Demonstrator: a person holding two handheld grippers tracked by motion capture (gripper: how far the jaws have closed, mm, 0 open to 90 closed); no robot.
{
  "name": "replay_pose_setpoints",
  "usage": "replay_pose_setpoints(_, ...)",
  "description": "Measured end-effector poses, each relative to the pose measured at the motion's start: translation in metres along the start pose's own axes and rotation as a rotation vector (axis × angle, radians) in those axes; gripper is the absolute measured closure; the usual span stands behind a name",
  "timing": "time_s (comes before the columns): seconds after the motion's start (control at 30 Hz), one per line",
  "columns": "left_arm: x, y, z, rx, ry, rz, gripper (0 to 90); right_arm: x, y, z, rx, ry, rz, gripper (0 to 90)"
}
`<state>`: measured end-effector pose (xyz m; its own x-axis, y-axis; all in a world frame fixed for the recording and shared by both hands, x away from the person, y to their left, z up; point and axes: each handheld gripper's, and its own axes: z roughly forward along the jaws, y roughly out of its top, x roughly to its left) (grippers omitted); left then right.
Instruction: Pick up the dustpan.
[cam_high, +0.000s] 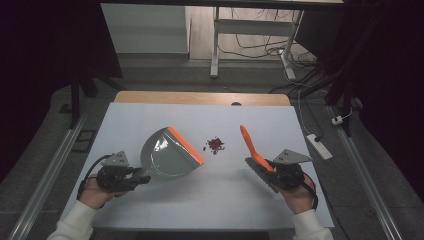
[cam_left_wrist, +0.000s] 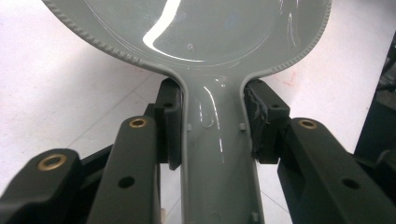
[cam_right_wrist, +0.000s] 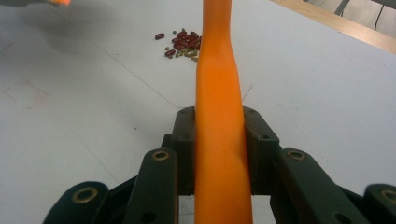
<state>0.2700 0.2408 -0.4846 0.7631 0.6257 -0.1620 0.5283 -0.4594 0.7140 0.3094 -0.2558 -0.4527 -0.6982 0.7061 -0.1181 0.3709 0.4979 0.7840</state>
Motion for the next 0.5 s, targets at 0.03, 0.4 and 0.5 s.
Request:
replay_pose_setpoints(0.03, 0.000, 0.000, 0.001, 0.008, -0.003, 0.003, 61.6, 0.000, 0.000, 0.000, -0.001, 0.000, 0.000, 69.9)
replay_pose_setpoints(0.4, 0.000, -0.001, 0.013, 0.084, -0.018, -0.010, 61.6, 0.002, 0.001, 0.001, 0.001, 0.002, 0.001, 69.9)
replay_pose_setpoints(0.5, 0.000, -0.001, 0.017, 0.098, -0.024, -0.010, 61.5, 0.002, 0.002, 0.002, 0.001, 0.003, -0.004, 69.9)
